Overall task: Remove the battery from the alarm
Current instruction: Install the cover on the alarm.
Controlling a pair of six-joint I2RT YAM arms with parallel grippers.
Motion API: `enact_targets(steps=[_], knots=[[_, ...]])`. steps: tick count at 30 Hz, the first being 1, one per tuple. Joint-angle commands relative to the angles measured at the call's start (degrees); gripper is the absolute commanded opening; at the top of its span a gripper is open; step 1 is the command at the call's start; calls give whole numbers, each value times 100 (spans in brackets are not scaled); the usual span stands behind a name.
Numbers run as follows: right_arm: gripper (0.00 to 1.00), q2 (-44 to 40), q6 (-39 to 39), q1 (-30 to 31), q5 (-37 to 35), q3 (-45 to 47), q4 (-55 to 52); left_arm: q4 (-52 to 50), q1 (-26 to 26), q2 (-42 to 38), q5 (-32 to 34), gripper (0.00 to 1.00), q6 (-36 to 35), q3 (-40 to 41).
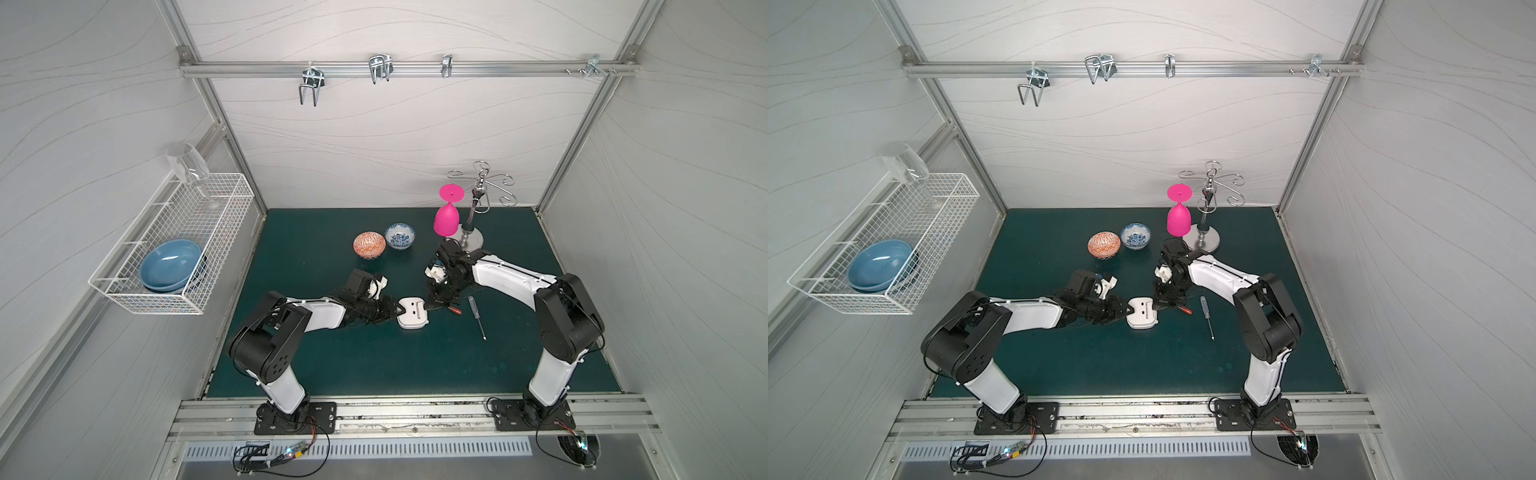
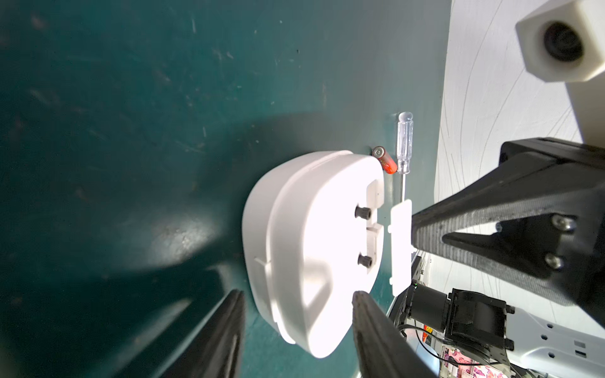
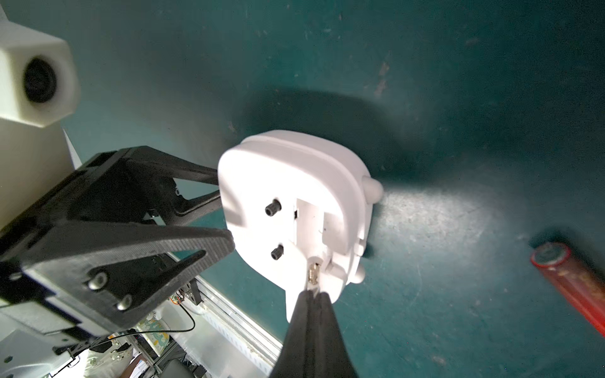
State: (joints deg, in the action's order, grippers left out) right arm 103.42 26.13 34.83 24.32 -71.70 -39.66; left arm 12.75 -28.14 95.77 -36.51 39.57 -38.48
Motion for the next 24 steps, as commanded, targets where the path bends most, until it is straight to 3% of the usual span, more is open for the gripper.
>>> enact_targets(steps=[1, 24], knots=[[0, 152, 16, 60, -153, -114, -190, 297, 19, 94, -67, 56, 34, 10], [0, 322, 177, 139, -288, -158, 54, 313, 19, 119, -67, 55, 73, 15]])
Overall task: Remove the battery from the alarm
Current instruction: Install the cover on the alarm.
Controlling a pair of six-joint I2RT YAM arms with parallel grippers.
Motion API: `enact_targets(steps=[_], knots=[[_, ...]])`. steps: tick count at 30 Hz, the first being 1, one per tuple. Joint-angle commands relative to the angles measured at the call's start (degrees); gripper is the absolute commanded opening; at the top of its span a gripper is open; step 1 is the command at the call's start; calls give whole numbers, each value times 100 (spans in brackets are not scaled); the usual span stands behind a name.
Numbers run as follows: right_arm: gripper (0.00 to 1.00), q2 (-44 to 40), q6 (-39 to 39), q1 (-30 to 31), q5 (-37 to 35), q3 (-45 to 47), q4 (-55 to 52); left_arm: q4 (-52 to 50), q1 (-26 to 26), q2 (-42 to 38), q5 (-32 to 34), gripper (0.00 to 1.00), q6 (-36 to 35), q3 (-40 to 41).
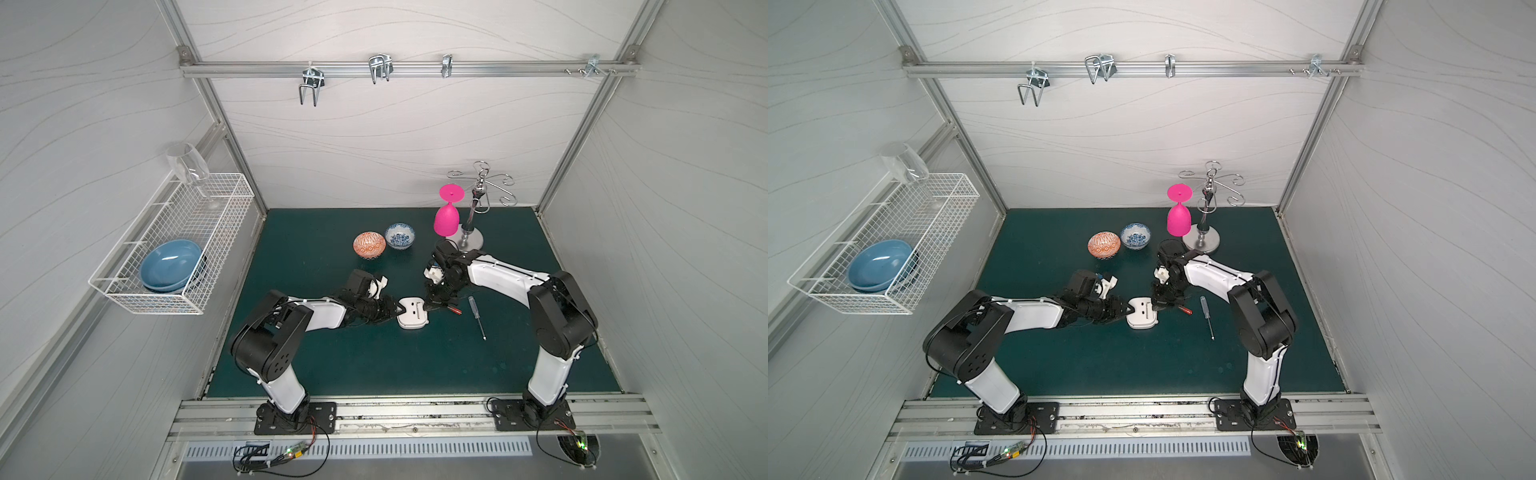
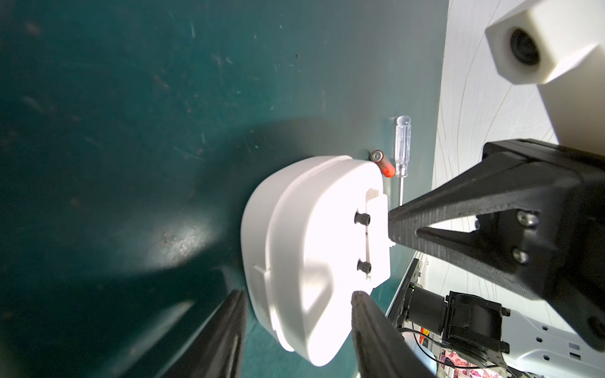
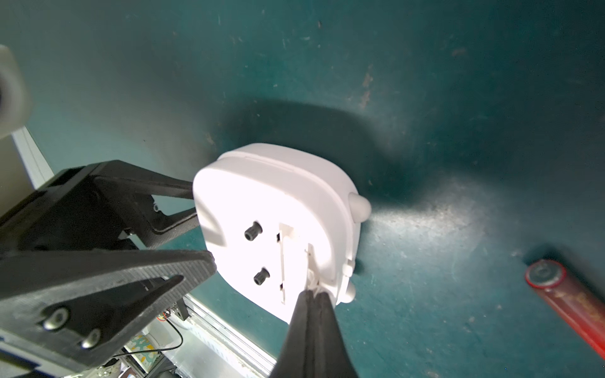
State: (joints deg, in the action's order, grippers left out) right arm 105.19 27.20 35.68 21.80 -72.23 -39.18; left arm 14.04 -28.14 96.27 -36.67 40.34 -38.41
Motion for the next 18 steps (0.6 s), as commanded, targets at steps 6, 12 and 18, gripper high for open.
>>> enact_targets(steps=[6, 12, 18], knots=[[0, 164, 115, 53, -51, -133, 23, 200, 15, 92, -49, 55, 8, 10], [0, 219, 162, 56, -16, -197, 51, 213, 10, 110, -51, 55, 10, 11], [0, 249, 174, 57, -26, -262, 22, 225, 13, 103, -45, 56, 25, 18]])
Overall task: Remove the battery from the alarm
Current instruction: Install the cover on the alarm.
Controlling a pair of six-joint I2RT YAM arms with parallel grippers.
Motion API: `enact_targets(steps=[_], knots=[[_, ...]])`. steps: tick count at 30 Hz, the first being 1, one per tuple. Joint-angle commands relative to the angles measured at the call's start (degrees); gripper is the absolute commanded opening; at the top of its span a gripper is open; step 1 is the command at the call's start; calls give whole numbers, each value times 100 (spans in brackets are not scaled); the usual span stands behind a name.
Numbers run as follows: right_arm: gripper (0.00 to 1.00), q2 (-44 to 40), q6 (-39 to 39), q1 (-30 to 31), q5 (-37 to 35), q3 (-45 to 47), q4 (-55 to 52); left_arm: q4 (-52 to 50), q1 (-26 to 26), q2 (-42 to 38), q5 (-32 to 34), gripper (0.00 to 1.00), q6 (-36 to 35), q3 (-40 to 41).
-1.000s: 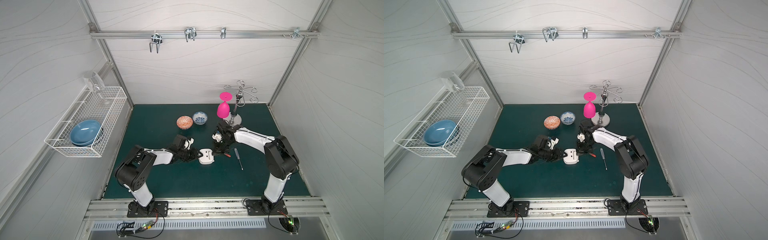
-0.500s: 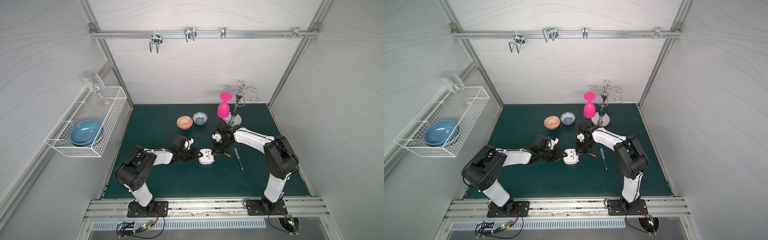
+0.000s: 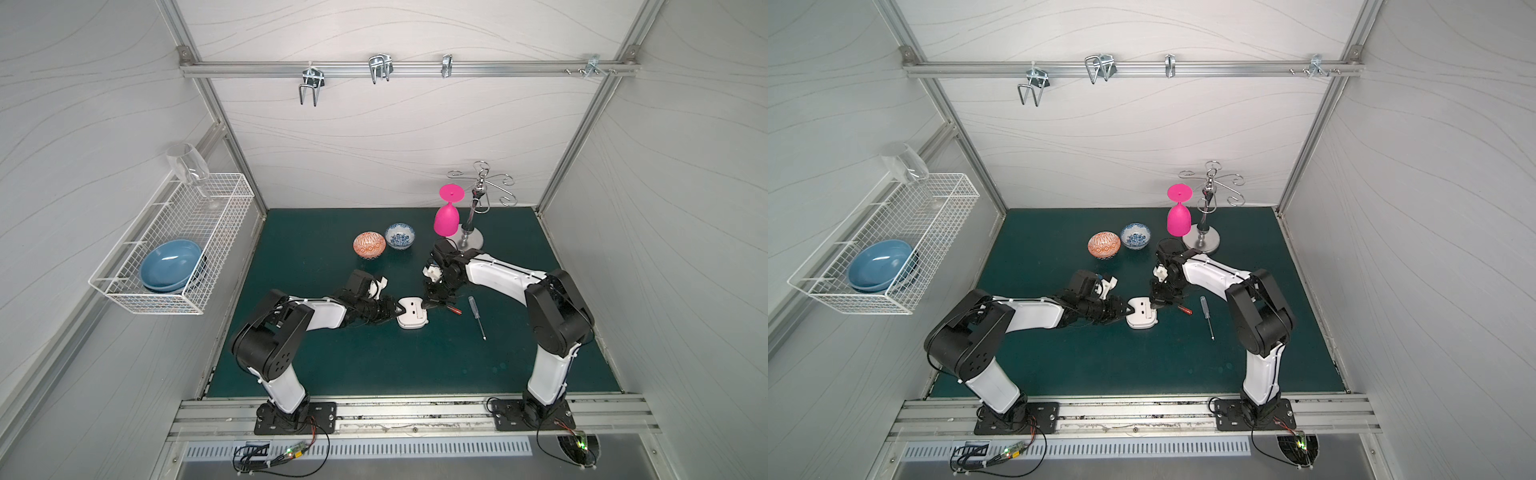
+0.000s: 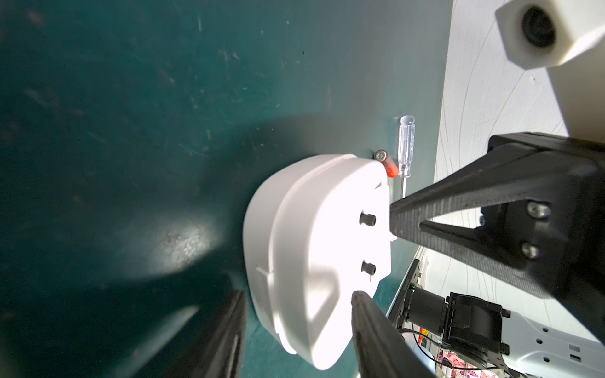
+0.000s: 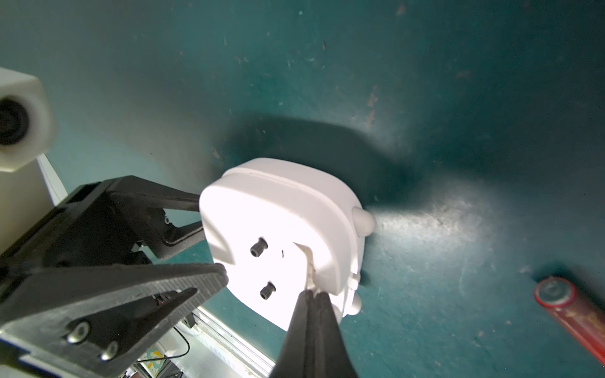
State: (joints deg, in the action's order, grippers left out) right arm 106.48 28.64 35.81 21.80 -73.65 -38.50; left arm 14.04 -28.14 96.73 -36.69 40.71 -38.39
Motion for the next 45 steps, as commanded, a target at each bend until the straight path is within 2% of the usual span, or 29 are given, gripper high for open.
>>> enact_targets(steps=[1, 18, 45], knots=[[0, 118, 28, 40, -34, -120, -44, 224, 12, 64, -41, 56, -17, 16], [1, 2, -58, -18, 193, -127, -245, 213, 2, 71, -5, 56, -19, 12], [1, 97, 45, -65, 128, -211, -192, 150, 2, 64, 12, 58, -37, -6]])
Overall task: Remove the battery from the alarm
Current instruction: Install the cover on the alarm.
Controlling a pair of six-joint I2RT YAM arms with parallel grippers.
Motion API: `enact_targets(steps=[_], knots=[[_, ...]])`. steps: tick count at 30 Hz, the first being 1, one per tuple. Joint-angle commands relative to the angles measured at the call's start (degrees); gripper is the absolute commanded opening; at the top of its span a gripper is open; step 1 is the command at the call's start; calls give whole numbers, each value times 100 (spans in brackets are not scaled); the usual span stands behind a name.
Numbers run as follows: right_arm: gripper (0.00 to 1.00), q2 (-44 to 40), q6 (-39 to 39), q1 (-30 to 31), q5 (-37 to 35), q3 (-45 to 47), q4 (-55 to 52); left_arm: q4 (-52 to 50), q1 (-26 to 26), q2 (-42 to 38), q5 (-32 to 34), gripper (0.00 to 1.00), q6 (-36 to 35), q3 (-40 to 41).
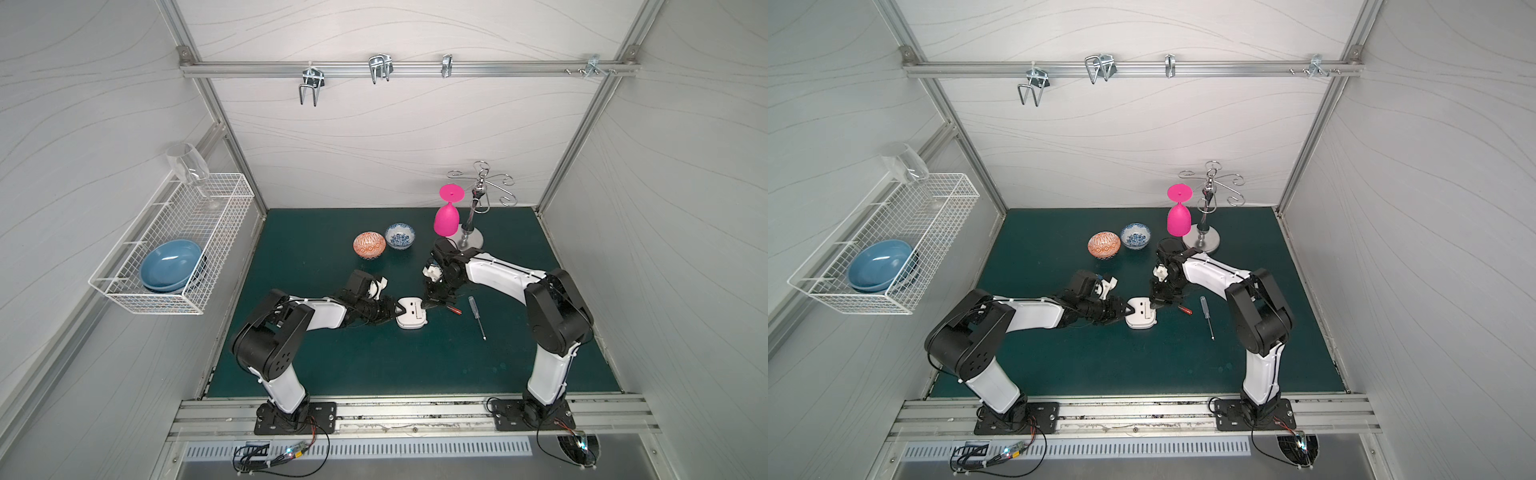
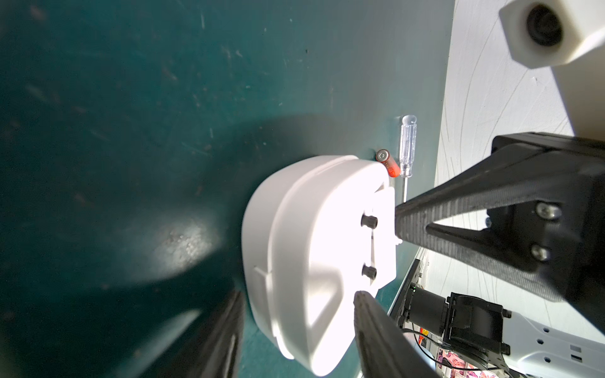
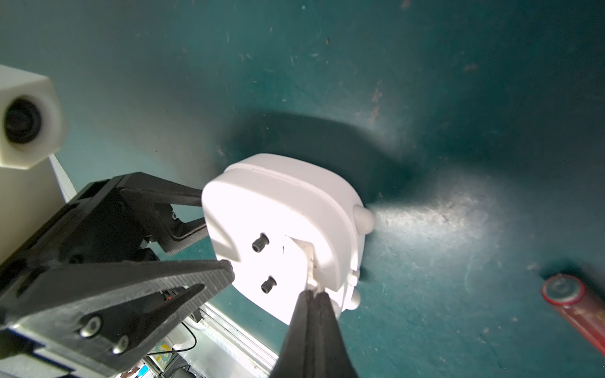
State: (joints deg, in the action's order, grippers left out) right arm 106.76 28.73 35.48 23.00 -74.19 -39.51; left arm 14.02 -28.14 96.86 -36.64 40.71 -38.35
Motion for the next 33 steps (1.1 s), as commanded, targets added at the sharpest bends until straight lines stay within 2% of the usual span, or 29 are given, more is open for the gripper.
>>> enact_targets(steps=[1, 14, 33], knots=[[1, 78, 39, -31, -5, -154, -85, 160, 2, 49, 8, 58, -37, -22], [2, 196, 241, 16, 100, -202, 65, 244, -48, 122, -49, 57, 14, -41], [2, 90, -48, 129, -59, -193, -180, 207, -60, 107, 17, 58, 14, -53]])
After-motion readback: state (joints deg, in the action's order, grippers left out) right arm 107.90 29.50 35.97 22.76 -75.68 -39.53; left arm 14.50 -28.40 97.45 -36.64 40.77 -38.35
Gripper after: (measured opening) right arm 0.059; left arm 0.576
